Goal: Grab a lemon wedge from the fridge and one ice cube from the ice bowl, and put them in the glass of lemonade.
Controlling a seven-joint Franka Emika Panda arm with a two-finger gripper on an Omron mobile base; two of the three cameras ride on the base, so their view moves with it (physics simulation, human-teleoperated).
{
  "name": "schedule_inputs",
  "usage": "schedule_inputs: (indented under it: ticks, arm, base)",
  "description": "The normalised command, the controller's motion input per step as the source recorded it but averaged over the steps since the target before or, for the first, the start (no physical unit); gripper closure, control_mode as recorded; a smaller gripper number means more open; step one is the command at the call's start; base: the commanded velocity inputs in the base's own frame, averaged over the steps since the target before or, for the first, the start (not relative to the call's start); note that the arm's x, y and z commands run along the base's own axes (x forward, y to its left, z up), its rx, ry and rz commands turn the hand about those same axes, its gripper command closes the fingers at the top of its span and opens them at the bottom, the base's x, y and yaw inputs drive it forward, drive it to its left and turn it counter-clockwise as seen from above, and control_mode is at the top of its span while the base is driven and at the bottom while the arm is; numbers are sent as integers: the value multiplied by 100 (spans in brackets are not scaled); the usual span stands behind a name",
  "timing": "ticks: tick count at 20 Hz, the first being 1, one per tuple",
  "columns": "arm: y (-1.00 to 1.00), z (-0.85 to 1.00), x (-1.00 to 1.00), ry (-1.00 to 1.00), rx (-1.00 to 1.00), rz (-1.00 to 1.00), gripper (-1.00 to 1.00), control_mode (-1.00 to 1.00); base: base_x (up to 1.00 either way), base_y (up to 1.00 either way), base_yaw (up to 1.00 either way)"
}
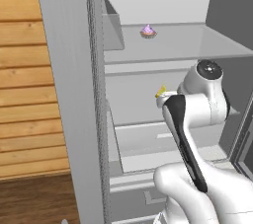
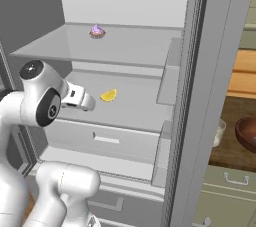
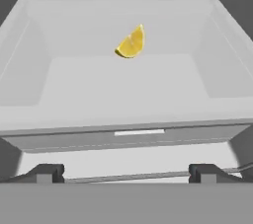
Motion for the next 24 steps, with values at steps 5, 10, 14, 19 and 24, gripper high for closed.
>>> schedule_inputs:
  ticks: [5,10,14,19,24]
  arm:
    - [0,-78,47,5,0,-14,-100,-100]
    - [0,-7,61,1,0,-7,-100,-100]
    - [-1,0,95,8,0,-1,-100,-100]
    - [-5,0,48,6,0,0,-100,-100]
    - [-1,0,53,1,0,0,-100,-100]
  base:
    - [0,0,0]
    - [0,0,0]
    - [0,0,0]
    - [0,0,0]
    - [0,0,0]
